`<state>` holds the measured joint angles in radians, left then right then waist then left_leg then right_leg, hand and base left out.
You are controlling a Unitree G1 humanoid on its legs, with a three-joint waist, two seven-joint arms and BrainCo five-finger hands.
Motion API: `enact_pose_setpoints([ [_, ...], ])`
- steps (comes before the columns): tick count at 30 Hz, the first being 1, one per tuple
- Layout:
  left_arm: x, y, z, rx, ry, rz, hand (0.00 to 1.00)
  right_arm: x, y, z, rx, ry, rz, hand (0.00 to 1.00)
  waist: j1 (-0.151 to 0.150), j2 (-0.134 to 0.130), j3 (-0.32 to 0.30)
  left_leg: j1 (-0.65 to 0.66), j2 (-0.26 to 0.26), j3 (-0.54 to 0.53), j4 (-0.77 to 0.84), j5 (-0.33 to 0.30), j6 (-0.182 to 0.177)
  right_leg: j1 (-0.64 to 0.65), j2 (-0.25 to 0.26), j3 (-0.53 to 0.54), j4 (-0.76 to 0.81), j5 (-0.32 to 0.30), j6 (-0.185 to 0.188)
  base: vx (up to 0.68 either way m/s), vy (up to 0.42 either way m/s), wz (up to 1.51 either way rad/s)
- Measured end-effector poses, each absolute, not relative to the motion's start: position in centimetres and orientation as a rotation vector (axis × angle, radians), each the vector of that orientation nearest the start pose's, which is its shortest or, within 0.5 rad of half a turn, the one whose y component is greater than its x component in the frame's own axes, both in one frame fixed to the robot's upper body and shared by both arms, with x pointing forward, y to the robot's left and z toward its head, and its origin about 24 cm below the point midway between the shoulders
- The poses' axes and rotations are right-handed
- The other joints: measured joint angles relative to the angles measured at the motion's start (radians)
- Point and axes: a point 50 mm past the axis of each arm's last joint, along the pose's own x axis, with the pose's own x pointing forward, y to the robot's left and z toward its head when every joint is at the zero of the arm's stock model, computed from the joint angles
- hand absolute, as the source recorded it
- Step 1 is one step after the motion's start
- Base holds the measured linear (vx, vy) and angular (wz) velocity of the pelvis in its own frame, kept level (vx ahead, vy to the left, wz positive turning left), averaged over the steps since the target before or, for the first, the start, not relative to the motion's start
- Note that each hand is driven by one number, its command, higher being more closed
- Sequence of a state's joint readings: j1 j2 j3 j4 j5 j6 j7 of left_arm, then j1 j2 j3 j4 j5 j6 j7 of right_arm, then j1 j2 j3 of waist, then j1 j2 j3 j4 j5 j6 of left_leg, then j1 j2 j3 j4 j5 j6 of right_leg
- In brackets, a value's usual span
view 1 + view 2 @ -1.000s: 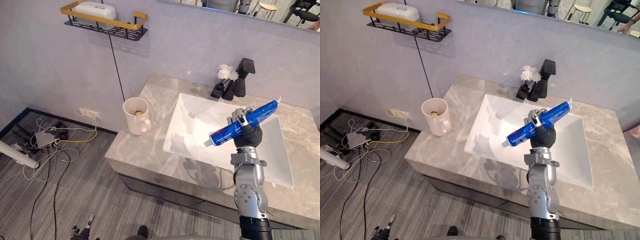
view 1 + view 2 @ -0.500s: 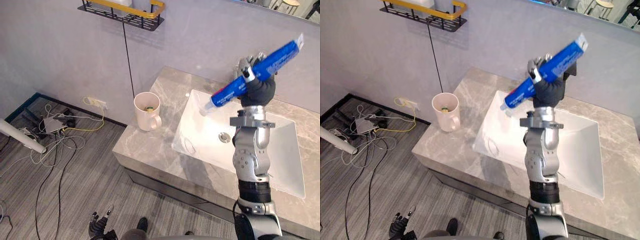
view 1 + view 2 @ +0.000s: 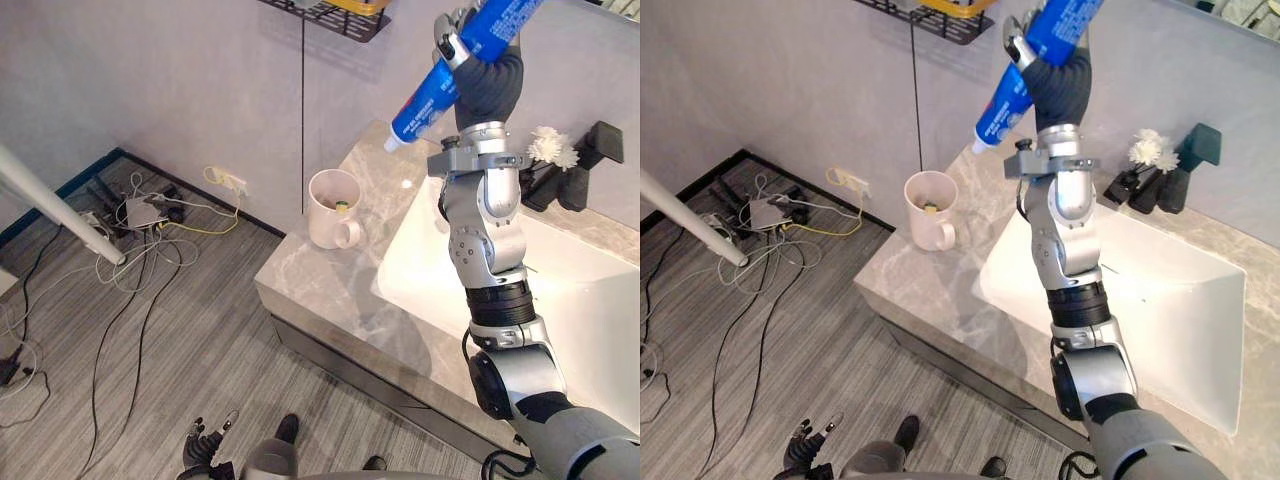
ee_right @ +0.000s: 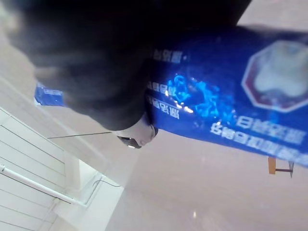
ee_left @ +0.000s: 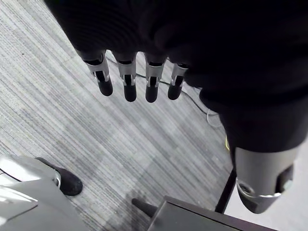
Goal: Organize washtable
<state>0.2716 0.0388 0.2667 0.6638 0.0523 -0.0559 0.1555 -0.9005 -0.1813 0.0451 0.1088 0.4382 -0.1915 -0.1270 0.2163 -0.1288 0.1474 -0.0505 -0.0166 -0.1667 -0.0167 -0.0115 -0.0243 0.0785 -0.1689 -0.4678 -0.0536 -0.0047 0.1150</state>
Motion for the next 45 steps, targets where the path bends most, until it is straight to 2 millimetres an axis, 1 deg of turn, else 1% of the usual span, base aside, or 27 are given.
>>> enact_pose_setpoints([
  [3, 9.7, 23.1, -12.7, 0.091, 0.852, 0.458, 0.00, 33.3, -10.7, 30.6, 0.306, -0.876, 0.232, 1.00, 0.018, -0.009, 0.012, -0.014, -0.001, -0.007, 0.007, 0.000, 0.000, -0.007, 0.001, -0.007, -0.001, 0.000, 0.000, 0.00, -0.004, 0.07],
  [5, 9.8, 23.1, -12.7, 0.104, 0.849, 0.445, 0.00, 33.6, -10.5, 30.6, 0.304, -0.863, 0.234, 1.00, 0.018, -0.010, 0.016, -0.026, -0.004, -0.021, 0.015, 0.000, 0.000, -0.006, 0.001, -0.024, -0.001, 0.000, 0.000, 0.01, -0.004, 0.20],
  [7, 9.9, 23.2, -12.7, 0.111, 0.849, 0.439, 0.00, 33.8, -10.0, 30.6, 0.295, -0.856, 0.242, 1.00, 0.025, -0.018, 0.027, -0.029, -0.003, -0.025, 0.018, 0.000, 0.000, -0.006, 0.002, -0.027, 0.000, 0.000, 0.000, 0.00, 0.001, 0.08],
  [10, 10.0, 23.1, -12.6, 0.113, 0.846, 0.436, 0.00, 33.9, -9.1, 30.8, 0.270, -0.852, 0.271, 1.00, 0.024, -0.019, 0.043, -0.031, -0.004, -0.025, 0.022, 0.000, 0.000, -0.006, 0.001, -0.028, 0.000, 0.000, 0.000, 0.00, 0.000, 0.01],
  [14, 10.1, 23.1, -12.6, 0.114, 0.843, 0.436, 0.00, 34.1, -8.9, 31.0, 0.261, -0.848, 0.273, 1.00, 0.025, -0.019, 0.051, -0.043, -0.004, -0.033, 0.028, 0.000, -0.001, -0.011, 0.004, -0.037, 0.000, 0.000, 0.000, -0.03, -0.002, 0.06],
  [21, 10.1, 23.1, -12.6, 0.120, 0.843, 0.435, 0.00, 34.5, -8.1, 30.2, 0.195, -0.809, 0.293, 1.00, 0.022, -0.019, 0.051, -0.044, -0.003, -0.033, 0.030, 0.000, -0.001, -0.011, 0.005, -0.037, 0.000, 0.000, 0.000, 0.00, 0.000, 0.00],
  [25, 10.1, 23.1, -12.6, 0.130, 0.843, 0.445, 0.00, 34.5, -7.4, 30.0, 0.161, -0.799, 0.332, 1.00, 0.020, -0.018, 0.051, -0.041, -0.002, -0.027, 0.031, -0.001, -0.002, -0.011, 0.005, -0.031, 0.000, 0.000, 0.000, 0.00, 0.005, -0.02],
  [29, 10.1, 23.1, -12.6, 0.129, 0.844, 0.445, 0.00, 34.5, -7.4, 29.9, 0.154, -0.798, 0.337, 1.00, 0.018, -0.018, 0.051, -0.040, -0.002, -0.023, 0.033, -0.001, -0.002, -0.011, 0.004, -0.027, 0.000, 0.000, 0.000, -0.01, 0.004, -0.02],
  [32, 10.1, 23.1, -12.6, 0.129, 0.846, 0.445, 0.00, 34.5, -7.6, 29.4, 0.131, -0.785, 0.347, 1.00, 0.017, -0.018, 0.051, -0.038, -0.002, -0.023, 0.034, -0.001, -0.002, -0.009, -0.001, -0.026, 0.000, 0.000, 0.000, 0.00, 0.000, 0.00],
  [38, 9.9, 23.1, -12.8, 0.128, 0.855, 0.444, 0.00, 34.7, -7.6, 27.4, 0.106, -0.728, 0.366, 1.00, 0.017, -0.018, 0.051, -0.035, -0.003, -0.023, 0.035, -0.001, -0.002, -0.004, -0.002, -0.027, 0.001, 0.000, 0.000, 0.00, 0.000, 0.00],
  [45, 9.9, 23.1, -12.8, 0.128, 0.856, 0.442, 0.00, 34.7, -8.1, 25.7, 0.104, -0.684, 0.362, 1.00, 0.016, -0.018, 0.051, -0.031, -0.004, -0.025, 0.035, -0.001, -0.002, -0.001, -0.003, -0.028, 0.001, 0.000, 0.000, 0.00, 0.000, 0.00],
])
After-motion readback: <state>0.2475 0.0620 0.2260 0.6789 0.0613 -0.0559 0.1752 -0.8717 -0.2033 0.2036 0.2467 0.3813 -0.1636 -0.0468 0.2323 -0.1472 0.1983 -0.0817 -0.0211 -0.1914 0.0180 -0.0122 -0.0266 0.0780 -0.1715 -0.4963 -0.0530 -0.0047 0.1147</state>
